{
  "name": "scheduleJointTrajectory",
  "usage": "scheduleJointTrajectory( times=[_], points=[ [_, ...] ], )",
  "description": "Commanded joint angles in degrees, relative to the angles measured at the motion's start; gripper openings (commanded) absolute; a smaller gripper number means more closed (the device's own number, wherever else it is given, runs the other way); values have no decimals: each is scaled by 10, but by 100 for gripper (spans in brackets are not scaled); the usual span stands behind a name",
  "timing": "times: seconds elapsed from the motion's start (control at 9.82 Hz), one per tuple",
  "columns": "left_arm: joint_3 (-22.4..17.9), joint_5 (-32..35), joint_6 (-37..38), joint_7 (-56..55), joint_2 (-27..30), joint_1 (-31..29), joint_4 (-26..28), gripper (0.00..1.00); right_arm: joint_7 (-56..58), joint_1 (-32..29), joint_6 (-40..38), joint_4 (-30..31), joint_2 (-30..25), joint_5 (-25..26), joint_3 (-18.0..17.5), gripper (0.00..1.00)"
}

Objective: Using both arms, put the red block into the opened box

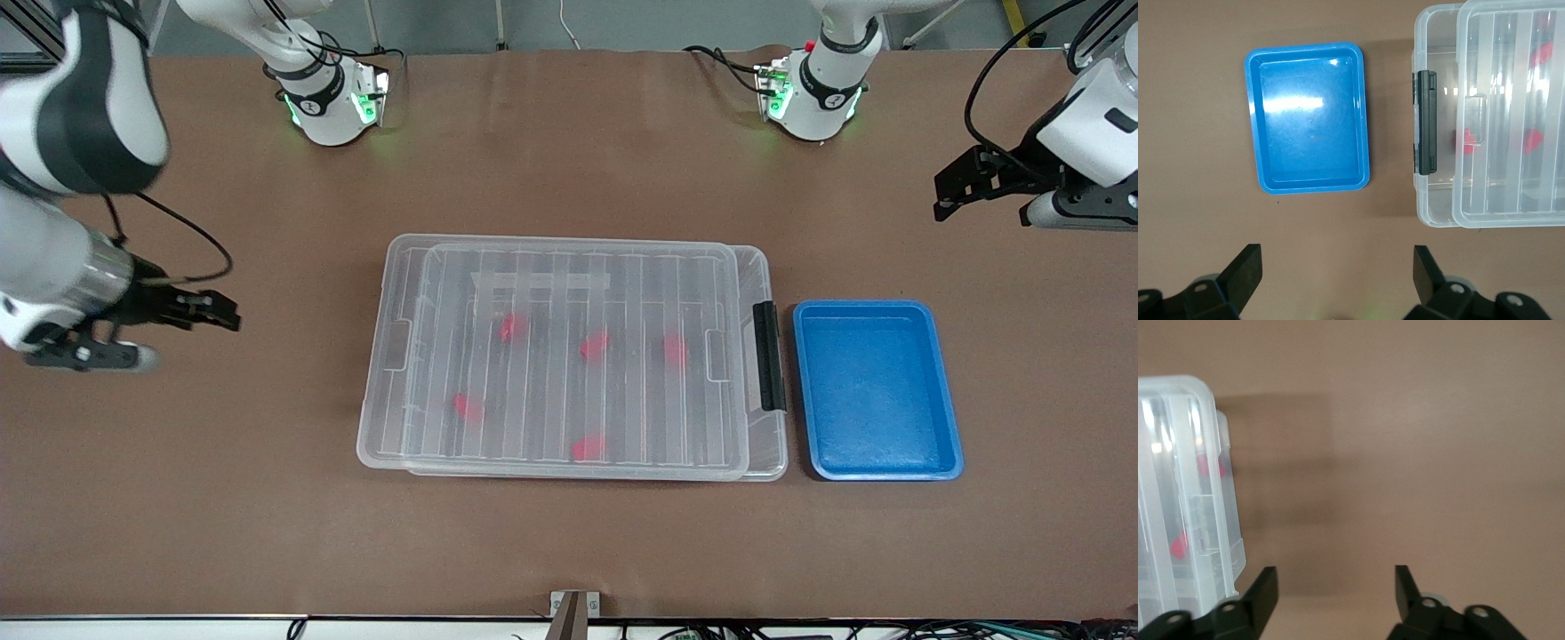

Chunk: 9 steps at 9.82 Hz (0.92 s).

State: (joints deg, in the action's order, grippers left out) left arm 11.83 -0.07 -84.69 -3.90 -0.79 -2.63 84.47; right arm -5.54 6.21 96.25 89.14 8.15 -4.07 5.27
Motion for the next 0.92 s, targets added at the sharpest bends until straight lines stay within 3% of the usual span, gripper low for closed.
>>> scheduleJointTrajectory(
  times=[0.0, 0.31, 0.81],
  points=[
    [0, 6, -4, 8, -18, 3, 1, 100, -3, -79, -61, 7, -73, 11, -37, 100],
    [1, 22, -4, 2, -16, 3, -4, 100, 39, -117, -158, -54, -85, 62, -51, 100],
    [7, 22, 1, -1, -6, -4, -9, 100, 36, -113, -140, -42, -86, 56, -46, 100]
  ],
)
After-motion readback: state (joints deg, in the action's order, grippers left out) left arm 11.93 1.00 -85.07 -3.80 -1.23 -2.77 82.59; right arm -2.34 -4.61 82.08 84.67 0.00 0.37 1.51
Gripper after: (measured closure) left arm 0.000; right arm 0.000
